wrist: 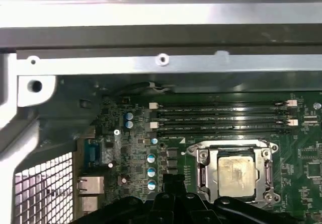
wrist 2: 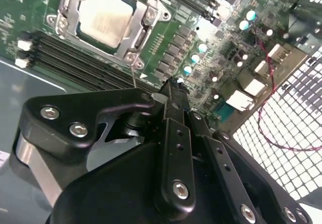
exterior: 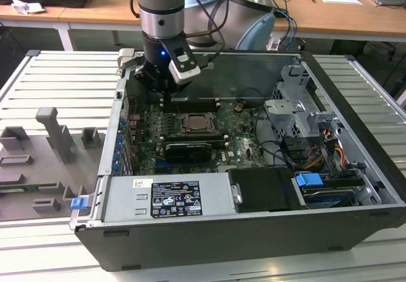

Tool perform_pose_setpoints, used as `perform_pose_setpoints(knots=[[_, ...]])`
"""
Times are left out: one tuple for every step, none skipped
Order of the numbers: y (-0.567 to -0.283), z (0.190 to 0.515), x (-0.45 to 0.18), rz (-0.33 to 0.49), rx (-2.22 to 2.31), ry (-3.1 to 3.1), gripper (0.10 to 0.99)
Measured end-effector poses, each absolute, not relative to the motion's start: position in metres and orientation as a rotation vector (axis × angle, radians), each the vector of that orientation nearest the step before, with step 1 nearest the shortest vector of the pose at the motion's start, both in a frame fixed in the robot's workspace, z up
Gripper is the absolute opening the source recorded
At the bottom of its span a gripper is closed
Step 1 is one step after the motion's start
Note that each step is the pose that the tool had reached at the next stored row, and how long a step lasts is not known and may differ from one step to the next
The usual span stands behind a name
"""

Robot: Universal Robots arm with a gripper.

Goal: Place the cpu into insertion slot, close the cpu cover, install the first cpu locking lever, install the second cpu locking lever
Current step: 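Install the first cpu locking lever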

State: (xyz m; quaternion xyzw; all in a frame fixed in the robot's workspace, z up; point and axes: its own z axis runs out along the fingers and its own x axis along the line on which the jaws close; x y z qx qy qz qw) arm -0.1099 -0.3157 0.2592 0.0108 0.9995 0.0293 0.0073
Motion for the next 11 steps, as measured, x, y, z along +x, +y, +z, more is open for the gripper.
perform_pose_setpoints(knots=[[-0.313,0.259,-0.110,0.091,0.028,3.126,0.106],[-0.309,0.259,-0.110,0.091,0.025,3.126,0.106],[-0.307,0.259,-0.110,0.091,0.024,3.126,0.106],[-0.306,0.259,-0.110,0.092,0.024,3.126,0.106],[-0.305,0.259,-0.110,0.092,0.024,3.126,0.106],[-0.303,0.259,-0.110,0.092,0.024,3.126,0.106],[-0.303,0.259,-0.110,0.091,0.024,3.126,0.106],[-0.303,0.259,-0.110,0.092,0.024,3.126,0.106],[-0.303,0.258,-0.110,0.092,0.024,3.126,0.106],[-0.303,0.258,-0.110,0.092,0.024,3.126,0.106],[-0.303,0.258,-0.110,0.092,0.024,3.126,0.106]])
